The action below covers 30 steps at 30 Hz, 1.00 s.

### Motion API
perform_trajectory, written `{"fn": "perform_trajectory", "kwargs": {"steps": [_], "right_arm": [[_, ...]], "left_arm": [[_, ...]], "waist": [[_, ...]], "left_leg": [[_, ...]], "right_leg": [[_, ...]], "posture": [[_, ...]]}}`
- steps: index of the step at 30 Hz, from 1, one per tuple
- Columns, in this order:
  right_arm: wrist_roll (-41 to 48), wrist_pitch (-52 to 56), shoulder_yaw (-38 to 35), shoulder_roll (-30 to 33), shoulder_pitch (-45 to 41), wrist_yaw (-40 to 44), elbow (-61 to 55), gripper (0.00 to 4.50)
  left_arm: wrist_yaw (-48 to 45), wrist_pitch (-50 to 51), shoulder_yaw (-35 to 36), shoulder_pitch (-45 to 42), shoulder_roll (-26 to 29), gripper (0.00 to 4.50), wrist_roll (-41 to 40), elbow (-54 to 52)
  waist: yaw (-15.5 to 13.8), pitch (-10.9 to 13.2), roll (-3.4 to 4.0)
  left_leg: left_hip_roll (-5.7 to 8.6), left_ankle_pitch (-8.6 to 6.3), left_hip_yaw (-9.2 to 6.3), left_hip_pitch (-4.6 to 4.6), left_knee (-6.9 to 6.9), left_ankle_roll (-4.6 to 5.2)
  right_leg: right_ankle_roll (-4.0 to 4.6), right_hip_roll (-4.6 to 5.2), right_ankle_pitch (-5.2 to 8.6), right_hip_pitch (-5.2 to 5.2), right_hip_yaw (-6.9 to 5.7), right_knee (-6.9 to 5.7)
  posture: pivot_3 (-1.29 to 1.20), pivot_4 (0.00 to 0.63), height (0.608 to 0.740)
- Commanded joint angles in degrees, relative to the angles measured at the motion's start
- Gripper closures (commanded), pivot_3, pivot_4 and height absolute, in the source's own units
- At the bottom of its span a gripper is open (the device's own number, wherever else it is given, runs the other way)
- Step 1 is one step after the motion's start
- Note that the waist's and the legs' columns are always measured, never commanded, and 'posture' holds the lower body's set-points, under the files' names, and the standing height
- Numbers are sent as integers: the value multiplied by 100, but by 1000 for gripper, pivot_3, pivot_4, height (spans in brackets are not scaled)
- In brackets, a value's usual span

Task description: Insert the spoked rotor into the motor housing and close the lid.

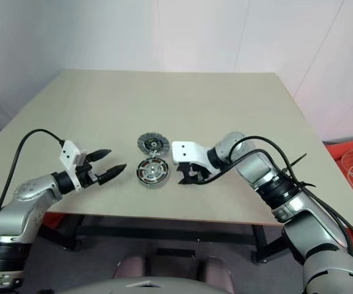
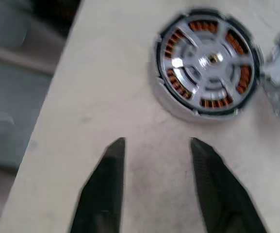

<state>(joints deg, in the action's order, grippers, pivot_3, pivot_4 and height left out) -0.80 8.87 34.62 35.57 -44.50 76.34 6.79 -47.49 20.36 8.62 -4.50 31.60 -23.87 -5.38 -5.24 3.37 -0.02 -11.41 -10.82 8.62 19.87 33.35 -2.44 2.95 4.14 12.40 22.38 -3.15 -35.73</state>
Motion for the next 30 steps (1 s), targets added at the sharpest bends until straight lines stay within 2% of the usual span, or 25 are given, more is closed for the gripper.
{"fn": "perform_trajectory", "kwargs": {"steps": [1,4,8,12,16,20,30], "right_arm": [[-506,-1324,240,-131,-683,417,545,812],[-852,-2314,450,-400,-1113,545,1227,38],[-1467,-3725,746,-801,-1490,295,2150,38],[-2421,-4991,1077,-1097,-1880,-527,3185,38],[-2925,-5471,1154,-1384,-2207,-1045,3957,38],[-3176,-5773,1169,-1555,-2369,-1193,4425,38],[-3234,-6098,1085,-1713,-2305,-1225,4501,38]], "left_arm": [[-16,-115,98,-45,72,0,-50,-165],[33,-117,140,25,55,0,-61,-228],[117,-121,203,149,30,0,-81,-353],[191,-99,267,280,25,0,-115,-500],[247,-87,284,360,18,0,-137,-587],[299,-81,283,429,5,0,-153,-674],[394,-89,241,443,-21,0,-166,-710]], "waist": [[2,0,0],[9,0,-2],[33,1,-5],[52,2,-7],[129,3,-6],[190,4,-6],[290,5,-5]], "left_leg": [[0,-1,0,0,4,2],[-2,-3,0,1,8,5],[-2,-7,0,11,9,12],[-2,-12,0,37,21,21],[-4,-18,0,45,39,30],[-10,-21,-1,45,51,33],[-16,-32,-1,57,82,52]], "right_leg": [[1,1,0,1,0,0],[6,1,-3,2,-1,-1],[11,0,-6,8,-2,1],[13,1,-6,25,-4,1],[13,1,-7,27,-4,-3],[14,-3,-7,27,-4,-7],[17,-6,-9,26,-4,-14]], "posture": [[0,0,740],[0,0,740],[0,0,740],[0,0,740],[0,0,740],[0,0,740],[0,0,740]]}}
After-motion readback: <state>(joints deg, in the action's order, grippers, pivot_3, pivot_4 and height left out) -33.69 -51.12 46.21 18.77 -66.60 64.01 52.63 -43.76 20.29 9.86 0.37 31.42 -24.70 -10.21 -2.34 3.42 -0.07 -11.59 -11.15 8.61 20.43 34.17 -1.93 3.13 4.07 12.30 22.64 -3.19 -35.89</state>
